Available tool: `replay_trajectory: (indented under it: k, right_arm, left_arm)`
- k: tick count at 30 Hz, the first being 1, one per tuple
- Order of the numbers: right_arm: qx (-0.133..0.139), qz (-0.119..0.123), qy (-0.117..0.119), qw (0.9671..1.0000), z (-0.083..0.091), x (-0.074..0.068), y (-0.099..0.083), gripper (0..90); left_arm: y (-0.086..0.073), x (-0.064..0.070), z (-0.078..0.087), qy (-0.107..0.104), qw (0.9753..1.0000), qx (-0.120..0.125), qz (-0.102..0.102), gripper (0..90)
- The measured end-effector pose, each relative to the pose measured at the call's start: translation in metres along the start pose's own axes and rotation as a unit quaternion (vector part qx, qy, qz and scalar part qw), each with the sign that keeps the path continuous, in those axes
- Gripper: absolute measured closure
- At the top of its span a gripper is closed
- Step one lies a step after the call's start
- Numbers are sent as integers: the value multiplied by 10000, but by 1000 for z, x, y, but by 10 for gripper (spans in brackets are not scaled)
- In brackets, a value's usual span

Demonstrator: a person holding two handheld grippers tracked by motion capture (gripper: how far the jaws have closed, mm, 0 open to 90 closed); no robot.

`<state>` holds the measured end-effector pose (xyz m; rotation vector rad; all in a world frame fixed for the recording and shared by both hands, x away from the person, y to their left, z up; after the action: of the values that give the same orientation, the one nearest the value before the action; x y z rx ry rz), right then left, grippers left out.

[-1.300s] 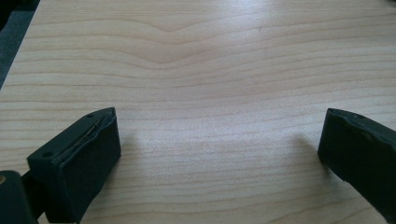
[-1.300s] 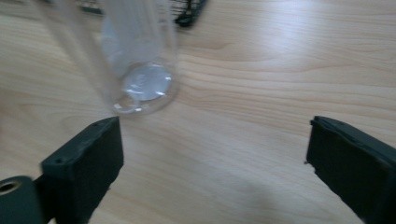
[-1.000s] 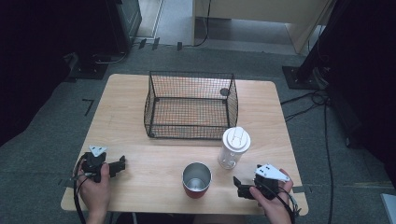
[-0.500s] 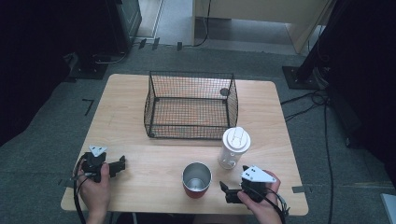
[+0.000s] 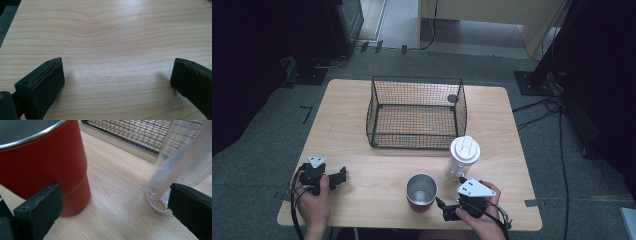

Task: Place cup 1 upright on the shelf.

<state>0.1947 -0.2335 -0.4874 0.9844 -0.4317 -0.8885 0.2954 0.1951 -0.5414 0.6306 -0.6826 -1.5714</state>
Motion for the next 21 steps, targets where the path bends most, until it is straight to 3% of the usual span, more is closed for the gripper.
replay_trajectory:
  k: [21]
  right_arm:
    - [9,235,514,9984,-6,-26,7,0]
  left_arm:
    - [0,0,0,0,10000,2,3,0]
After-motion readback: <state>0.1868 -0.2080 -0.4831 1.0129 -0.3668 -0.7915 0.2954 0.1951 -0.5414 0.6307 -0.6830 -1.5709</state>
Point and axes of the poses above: each handheld gripper's, and its own axes: z roughly backward along the jaws, y roughly out of its top, x roughly to its right, the point moved 3 cm from there along -z, roughly forward along the jaws, and after that the axes turned 4 degrees about x, right-handed, at the moved point
